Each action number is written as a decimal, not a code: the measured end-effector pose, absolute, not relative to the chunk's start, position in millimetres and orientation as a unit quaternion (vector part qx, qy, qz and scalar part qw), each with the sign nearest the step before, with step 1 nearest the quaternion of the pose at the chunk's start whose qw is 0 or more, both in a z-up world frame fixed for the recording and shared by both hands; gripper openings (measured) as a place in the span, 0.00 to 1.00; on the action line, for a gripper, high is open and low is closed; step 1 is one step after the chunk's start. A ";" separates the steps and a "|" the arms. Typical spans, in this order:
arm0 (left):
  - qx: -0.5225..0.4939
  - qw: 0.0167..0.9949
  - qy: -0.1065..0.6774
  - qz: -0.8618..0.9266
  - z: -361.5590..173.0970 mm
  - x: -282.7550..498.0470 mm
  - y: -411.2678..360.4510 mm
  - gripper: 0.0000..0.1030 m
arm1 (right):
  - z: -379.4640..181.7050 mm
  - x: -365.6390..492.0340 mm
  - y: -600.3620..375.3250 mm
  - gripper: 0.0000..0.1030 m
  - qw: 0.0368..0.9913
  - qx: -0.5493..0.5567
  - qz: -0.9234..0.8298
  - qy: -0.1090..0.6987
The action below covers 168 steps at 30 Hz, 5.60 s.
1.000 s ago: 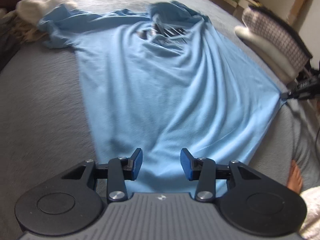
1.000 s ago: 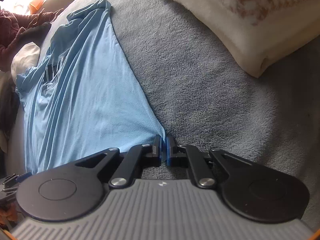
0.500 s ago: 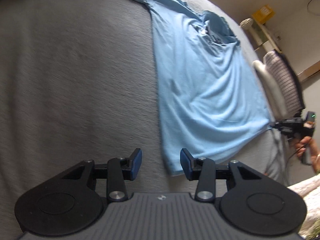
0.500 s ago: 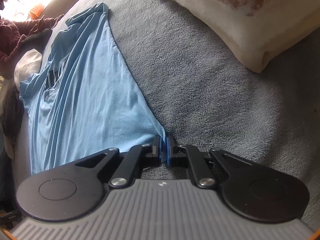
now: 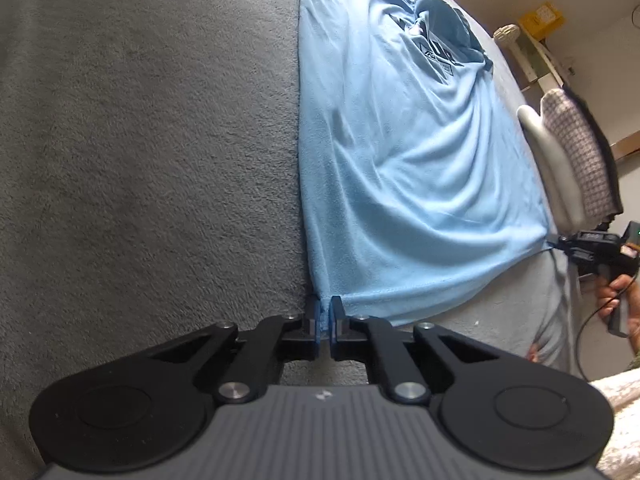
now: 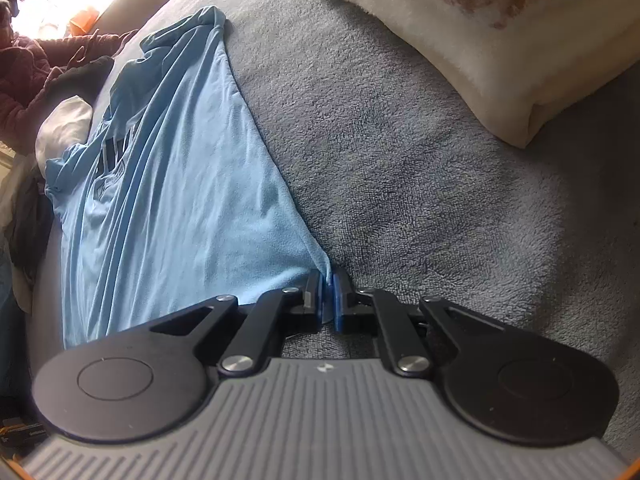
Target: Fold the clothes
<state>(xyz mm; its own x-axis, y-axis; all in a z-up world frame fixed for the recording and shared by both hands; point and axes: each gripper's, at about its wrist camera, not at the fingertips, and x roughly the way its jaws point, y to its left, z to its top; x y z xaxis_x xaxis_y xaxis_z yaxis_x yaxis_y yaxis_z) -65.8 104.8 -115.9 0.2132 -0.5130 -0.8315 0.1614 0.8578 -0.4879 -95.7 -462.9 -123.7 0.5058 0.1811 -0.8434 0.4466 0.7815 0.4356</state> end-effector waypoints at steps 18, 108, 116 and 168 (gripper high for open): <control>-0.063 0.725 0.643 -0.239 -95.4 -59.5 133.7 0.03 | -85.6 -124.5 -425.6 0.02 0.763 0.227 -0.057 0.603; -0.013 0.707 0.565 -0.424 -125.5 -52.6 -28.3 0.14 | -87.5 -128.4 -201.4 0.06 0.782 -0.167 0.383 0.463; -0.024 0.706 0.571 -0.419 -128.8 -47.3 -27.4 0.13 | -98.5 -132.1 -176.7 0.16 0.762 -0.267 0.413 0.421; -0.030 0.708 0.566 -0.422 -128.9 -46.6 -26.3 0.13 | -118.6 -153.0 -246.2 0.13 0.753 -0.348 0.302 0.469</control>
<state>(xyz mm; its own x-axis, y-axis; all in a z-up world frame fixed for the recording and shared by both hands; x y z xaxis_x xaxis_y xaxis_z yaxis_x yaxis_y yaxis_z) -46.6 -26.3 -128.9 0.0033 -0.6306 -0.7761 0.5628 0.6427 -0.5198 -153.0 -246.2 -118.6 0.3767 0.1284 -0.9174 -0.7820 0.5749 -0.2407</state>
